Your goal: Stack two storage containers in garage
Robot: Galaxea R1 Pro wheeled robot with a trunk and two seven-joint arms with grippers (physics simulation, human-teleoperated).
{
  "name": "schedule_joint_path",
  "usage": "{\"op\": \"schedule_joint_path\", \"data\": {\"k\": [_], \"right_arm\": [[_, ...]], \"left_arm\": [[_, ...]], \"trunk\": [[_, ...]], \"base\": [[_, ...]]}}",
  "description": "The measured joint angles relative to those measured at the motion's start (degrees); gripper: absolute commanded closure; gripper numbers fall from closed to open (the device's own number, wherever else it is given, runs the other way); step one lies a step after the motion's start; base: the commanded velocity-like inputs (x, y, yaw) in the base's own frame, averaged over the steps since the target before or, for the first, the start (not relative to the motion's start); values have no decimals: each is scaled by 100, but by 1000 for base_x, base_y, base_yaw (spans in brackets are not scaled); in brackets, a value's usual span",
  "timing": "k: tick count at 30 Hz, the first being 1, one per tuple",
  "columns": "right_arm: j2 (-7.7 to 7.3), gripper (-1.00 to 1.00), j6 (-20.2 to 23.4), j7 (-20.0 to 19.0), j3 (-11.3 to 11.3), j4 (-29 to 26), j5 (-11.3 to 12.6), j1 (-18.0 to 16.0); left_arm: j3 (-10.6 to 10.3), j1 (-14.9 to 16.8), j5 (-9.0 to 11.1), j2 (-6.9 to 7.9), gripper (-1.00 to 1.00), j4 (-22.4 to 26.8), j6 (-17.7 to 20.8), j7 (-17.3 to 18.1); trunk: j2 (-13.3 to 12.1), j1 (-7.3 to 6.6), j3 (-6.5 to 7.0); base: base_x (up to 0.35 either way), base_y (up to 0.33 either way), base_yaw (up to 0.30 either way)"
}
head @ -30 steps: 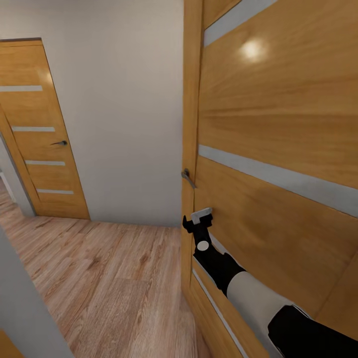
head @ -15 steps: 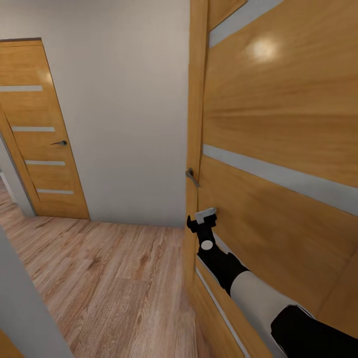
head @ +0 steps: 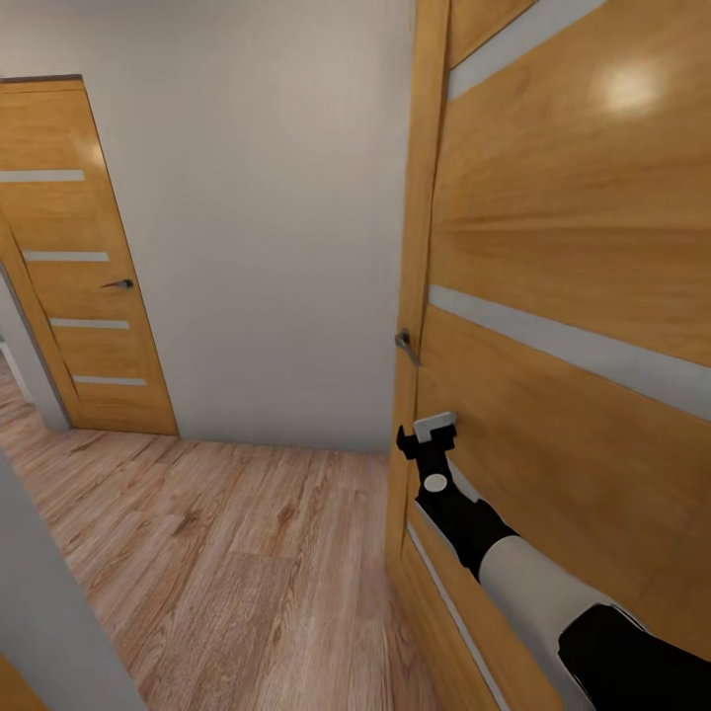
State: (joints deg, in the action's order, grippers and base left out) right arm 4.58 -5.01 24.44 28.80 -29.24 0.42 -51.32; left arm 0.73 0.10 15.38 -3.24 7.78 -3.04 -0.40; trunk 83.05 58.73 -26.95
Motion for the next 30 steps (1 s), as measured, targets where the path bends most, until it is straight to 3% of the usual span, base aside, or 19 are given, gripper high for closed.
{"op": "schedule_joint_path", "data": {"k": [5, 15, 25, 30], "right_arm": [[-145, -100, -2, 13, -213, 1, 11, -1], [-393, -100, 128, 4, -275, -37, 6, -2], [-942, -100, 130, -31, -302, -45, 7, -3], [-982, -100, 131, -38, -340, -66, 14, -1]], "left_arm": [[1, -1, 0, 0, -100, 1, 1, 0], [0, 0, 0, 0, -100, 1, 1, 0], [0, 0, 0, 0, -100, 0, 0, 0], [2, 0, -2, 0, -100, 2, -2, 0]], "trunk": [[0, 0, 0], [0, 0, 0], [0, 0, 0], [0, 0, -1]], "base": [[0, 0, 0], [0, 0, 0], [0, 0, 0], [0, 0, 0]]}}
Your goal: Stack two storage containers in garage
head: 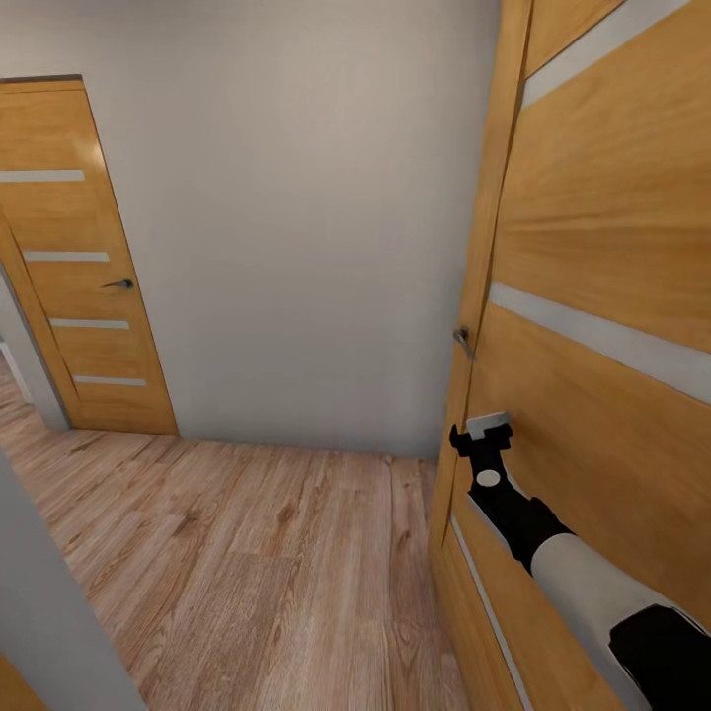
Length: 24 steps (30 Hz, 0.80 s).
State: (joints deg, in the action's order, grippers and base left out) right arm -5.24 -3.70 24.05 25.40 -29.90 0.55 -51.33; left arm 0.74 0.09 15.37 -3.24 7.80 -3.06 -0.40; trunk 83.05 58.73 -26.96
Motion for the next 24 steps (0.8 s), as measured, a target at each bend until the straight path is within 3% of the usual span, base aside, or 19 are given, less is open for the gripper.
{"op": "schedule_joint_path", "data": {"k": [7, 9, 10, 12, 14, 15, 17, 24], "right_arm": [[87, -100, 122, 16, -72, -8, 6, -2], [304, -100, 210, 25, -71, -9, 6, -2], [508, -100, 251, 46, -58, -15, 6, 0], [733, -100, 239, 71, -64, -15, 5, -1], [1073, -100, 230, 95, -58, -15, -15, -1], [1138, -100, 233, 97, -58, -15, -21, -2], [1508, -100, 274, 97, -13, 27, -33, 1], [1524, -100, 243, 47, 17, 61, -52, 4]], "left_arm": [[0, -1, -5, 0, -100, 0, 0, 0], [0, -1, -6, -1, -100, -1, 0, 0], [0, 0, -7, -1, -100, -1, 0, 0], [0, -1, -7, 0, -100, 0, 1, 0], [0, -1, -12, 0, -100, 0, 2, 0], [-2, -1, -12, 0, -100, 0, 0, 0], [-7, 0, -22, 0, -100, -1, 1, 0], [-8, -3, -26, -1, -100, -1, 3, 0]], "trunk": [[0, 0, 0], [0, 0, 0], [0, 0, 0], [0, 0, 0], [0, 0, 0], [0, 0, 0], [0, 0, 0], [0, 0, 0]], "base": [[0, 0, 0], [0, 0, 0], [0, 0, 0], [0, 0, 0], [0, 0, 0], [0, 0, 0], [0, 0, 0], [0, 0, 0]]}}
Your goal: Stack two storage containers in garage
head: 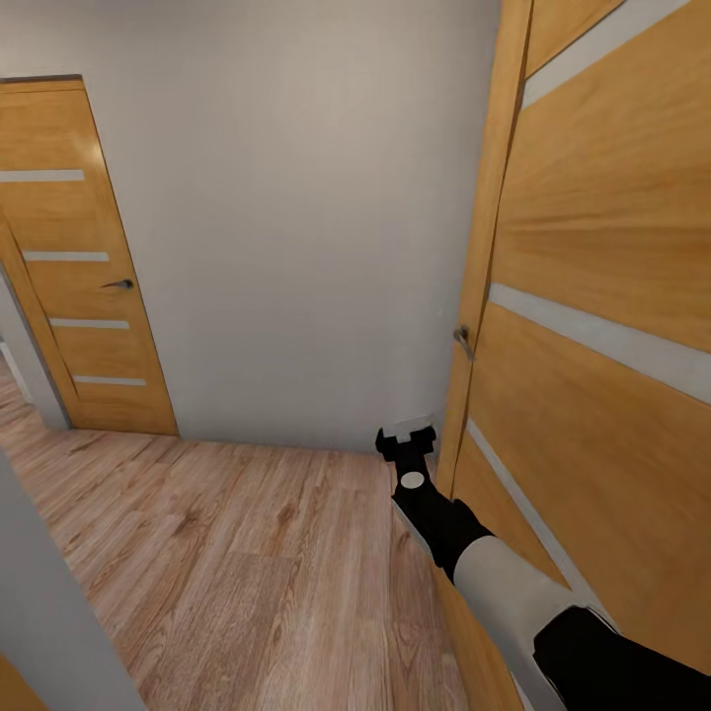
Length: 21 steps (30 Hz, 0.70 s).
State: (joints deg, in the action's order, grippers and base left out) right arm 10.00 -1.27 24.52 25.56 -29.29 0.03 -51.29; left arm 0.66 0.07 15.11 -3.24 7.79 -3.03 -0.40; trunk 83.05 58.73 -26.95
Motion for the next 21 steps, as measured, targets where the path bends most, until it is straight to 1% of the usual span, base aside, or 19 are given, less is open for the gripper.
{"op": "schedule_joint_path", "data": {"k": [4, 8, 11, 12, 14, 19, 21], "right_arm": [[0, -100, -54, -28, 70, 1, -12, 3], [0, -100, -59, -32, 363, 2, -13, 1], [0, -100, -45, -41, 514, 2, -4, 3], [0, -100, -41, -49, 530, 2, -3, 3], [0, -100, -24, -193, 565, 2, 6, 3], [0, -100, -4, -759, 591, 5, 9, 4], [0, -100, 7, -830, 596, 8, 11, 4]], "left_arm": [[0, 1, 1, 0, -100, 1, 0, 0], [0, 2, 7, 0, -100, 1, 0, 0], [0, 2, 9, 0, -100, 1, 0, 0], [0, 2, 9, 0, -100, 2, 0, 0], [0, 2, 10, 0, -100, 2, 0, 0], [0, 2, 10, 0, -100, 2, 0, 0], [0, 2, 10, 0, -100, 2, 1, 0]], "trunk": [[0, 0, 0], [0, 0, 0], [0, 0, 0], [0, 0, 0], [0, 0, 0], [0, 0, 0], [0, 0, 0]], "base": [[0, 0, 0], [0, 0, 0], [0, 0, 0], [0, 0, 0], [0, 0, 0], [0, 0, 0], [0, 0, 0]]}}
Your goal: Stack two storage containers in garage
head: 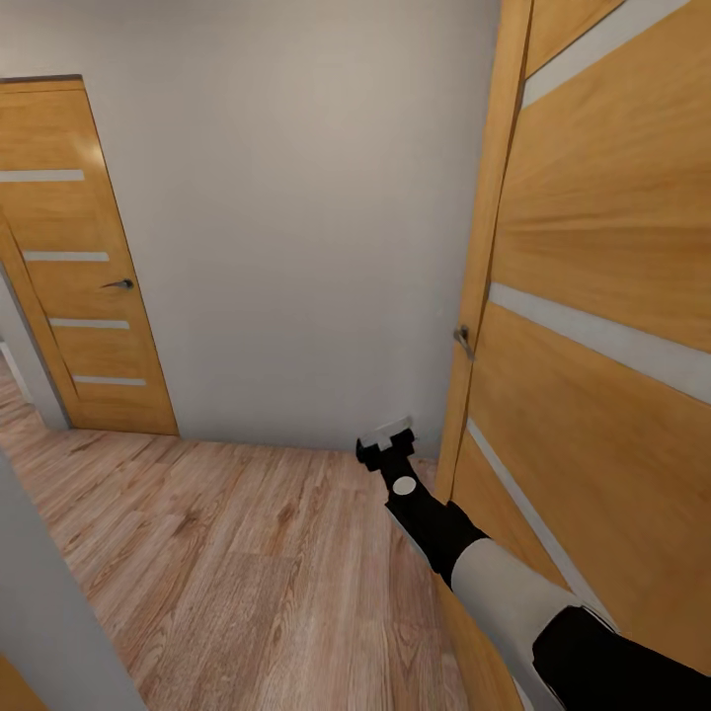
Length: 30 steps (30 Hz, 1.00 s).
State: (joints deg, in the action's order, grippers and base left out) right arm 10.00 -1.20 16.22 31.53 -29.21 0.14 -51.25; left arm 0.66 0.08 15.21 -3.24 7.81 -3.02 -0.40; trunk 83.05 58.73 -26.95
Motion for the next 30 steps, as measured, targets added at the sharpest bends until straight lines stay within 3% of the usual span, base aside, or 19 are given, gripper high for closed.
{"op": "schedule_joint_path", "data": {"k": [11, 30], "right_arm": [[0, -100, 286, -37, 0, 1, -27, 0], [0, -100, 393, 26, -7, -17, -28, -1]], "left_arm": [[8, 0, 26, -1, -100, 1, 2, 0], [8, 0, 20, 0, -100, 4, 0, 0]], "trunk": [[0, -2, 0], [0, 0, 0]], "base": [[44, 0, 0], [29, 0, 0]]}}
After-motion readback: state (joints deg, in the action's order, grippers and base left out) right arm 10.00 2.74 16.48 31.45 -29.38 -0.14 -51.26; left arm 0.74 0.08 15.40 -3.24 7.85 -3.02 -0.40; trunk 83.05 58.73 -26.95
